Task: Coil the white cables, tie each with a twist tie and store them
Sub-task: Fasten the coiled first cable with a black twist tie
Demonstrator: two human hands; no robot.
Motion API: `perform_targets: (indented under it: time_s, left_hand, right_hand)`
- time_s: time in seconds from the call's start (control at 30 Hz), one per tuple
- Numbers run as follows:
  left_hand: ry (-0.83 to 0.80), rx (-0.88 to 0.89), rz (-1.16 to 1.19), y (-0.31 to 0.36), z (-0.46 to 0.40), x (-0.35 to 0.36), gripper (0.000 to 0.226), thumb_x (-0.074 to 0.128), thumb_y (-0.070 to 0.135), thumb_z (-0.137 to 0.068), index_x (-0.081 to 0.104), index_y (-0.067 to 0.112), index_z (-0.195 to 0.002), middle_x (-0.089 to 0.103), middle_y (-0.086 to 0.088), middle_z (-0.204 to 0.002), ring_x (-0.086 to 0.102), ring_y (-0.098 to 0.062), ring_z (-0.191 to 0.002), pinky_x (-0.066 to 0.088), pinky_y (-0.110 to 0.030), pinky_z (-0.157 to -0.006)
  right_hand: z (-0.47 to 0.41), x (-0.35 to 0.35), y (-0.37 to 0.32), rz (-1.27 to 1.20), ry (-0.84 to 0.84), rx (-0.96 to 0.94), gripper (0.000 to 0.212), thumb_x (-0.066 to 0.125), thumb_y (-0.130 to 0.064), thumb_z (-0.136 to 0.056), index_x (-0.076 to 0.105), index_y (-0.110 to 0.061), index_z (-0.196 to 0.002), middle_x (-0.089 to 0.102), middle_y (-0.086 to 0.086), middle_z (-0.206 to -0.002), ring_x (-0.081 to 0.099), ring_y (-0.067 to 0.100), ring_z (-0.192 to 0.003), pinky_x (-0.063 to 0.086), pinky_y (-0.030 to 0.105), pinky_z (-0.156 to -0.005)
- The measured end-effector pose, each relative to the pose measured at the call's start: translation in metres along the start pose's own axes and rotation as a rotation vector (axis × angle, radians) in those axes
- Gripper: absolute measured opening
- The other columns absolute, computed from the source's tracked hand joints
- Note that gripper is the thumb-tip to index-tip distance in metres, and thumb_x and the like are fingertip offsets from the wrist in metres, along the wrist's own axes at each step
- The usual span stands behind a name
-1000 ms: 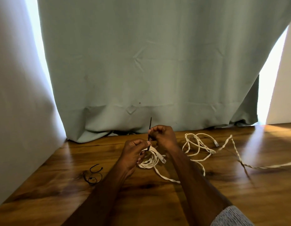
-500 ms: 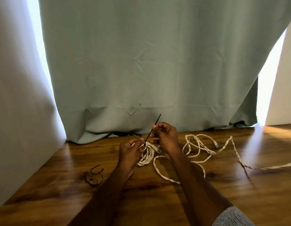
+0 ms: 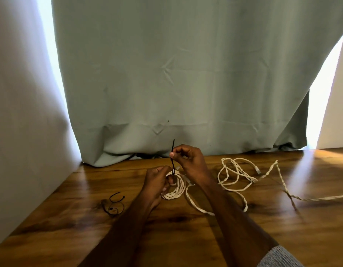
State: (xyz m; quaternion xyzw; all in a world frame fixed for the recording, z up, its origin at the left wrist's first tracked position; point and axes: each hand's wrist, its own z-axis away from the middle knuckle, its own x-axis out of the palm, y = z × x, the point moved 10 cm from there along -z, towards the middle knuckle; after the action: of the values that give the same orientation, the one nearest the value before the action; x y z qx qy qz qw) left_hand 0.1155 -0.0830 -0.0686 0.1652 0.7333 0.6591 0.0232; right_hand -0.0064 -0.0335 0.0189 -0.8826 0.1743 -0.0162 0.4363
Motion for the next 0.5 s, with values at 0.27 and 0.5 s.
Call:
perform_targets:
  time_s: [0.27,0.5]
  left_hand:
    - [0.213,0.026,0.124,0.008,-0.007,-0.043,0.02,0.06,0.011,-0.093,0.066,0.006,-0.074,0.043,-0.005,-0.047,0.03,-0.009,-0.034,0.019,-0.014,-0.036]
    - [0.19,0.01,0.21,0.009,-0.007,-0.038,0.022,0.062,0.01,-0.093,0.06,0.005,-0.071,0.043,-0.005,-0.049,0.033,-0.01,-0.032,0.019,-0.016,-0.035]
  right_hand:
    - [0.017,0.041,0.008,0.075,-0.237,-0.071,0.014,0.085,-0.013,-0.076,0.083,-0.014,-0.09,0.068,-0.001,-0.092,0.063,0.017,-0.093,0.05,0.028,-0.08]
    - [0.024,0.036,0.02,0.512,-0.191,-0.128,0.032,0.08,-0.04,-0.079,0.066,-0.069,-0.083,0.048,-0.021,-0.109,0.05,0.012,-0.11,0.049,0.045,-0.093]
